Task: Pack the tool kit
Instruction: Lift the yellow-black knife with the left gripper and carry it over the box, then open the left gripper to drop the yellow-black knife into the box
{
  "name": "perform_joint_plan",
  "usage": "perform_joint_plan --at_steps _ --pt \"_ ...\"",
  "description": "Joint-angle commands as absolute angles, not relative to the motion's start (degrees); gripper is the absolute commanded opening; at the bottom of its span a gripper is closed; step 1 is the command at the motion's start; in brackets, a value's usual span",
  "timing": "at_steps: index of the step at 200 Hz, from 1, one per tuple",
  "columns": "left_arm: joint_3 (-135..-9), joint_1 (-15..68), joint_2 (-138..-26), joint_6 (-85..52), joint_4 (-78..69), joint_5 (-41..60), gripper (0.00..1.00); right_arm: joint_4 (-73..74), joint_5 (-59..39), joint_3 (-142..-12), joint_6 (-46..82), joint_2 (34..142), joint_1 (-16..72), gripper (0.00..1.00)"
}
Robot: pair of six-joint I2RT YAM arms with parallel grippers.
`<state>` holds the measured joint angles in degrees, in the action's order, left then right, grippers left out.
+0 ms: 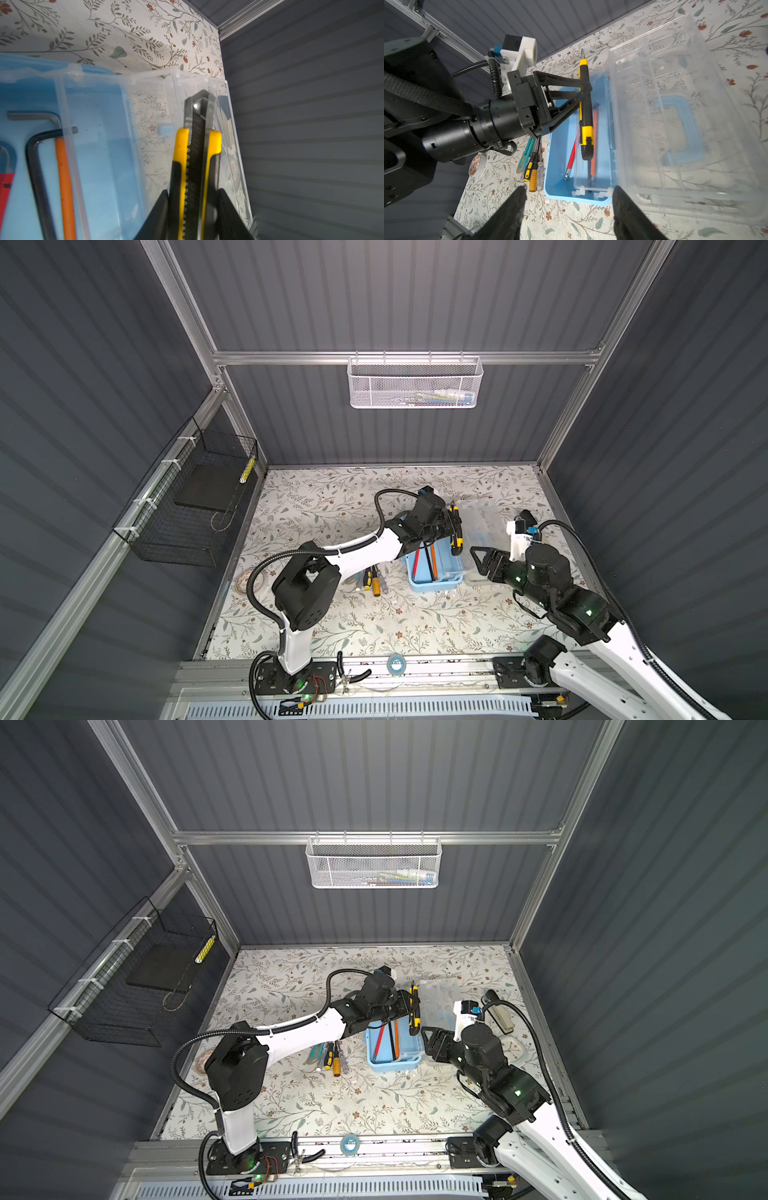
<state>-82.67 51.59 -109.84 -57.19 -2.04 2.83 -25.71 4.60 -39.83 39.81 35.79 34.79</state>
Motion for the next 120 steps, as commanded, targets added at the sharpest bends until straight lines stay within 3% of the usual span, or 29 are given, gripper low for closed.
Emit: perform_joint_plan --at_steps 1,39,91,120 --pt "-85.34 52.02 -111.63 -59.82 -3.52 2.60 0.24 -27.12 5.45 -38.44 38.88 35.29 34.51 0.67" --pt "-84.70 52.29 -112.68 -60.97 -2.69 1.39 0.25 -26.99 4.68 -37.45 39.33 35.24 34.44 0.67" --pt "-84.33 52.29 -113.45 -61.26 -1.29 0.87 0.46 -25.91 4.43 -37.05 39.44 35.91 34.37 0.67" --pt "-85.57 52.27 -114.28 -60.12 -0.04 1.05 0.52 -24.78 4.39 -36.33 39.98 36.30 34.41 0.67"
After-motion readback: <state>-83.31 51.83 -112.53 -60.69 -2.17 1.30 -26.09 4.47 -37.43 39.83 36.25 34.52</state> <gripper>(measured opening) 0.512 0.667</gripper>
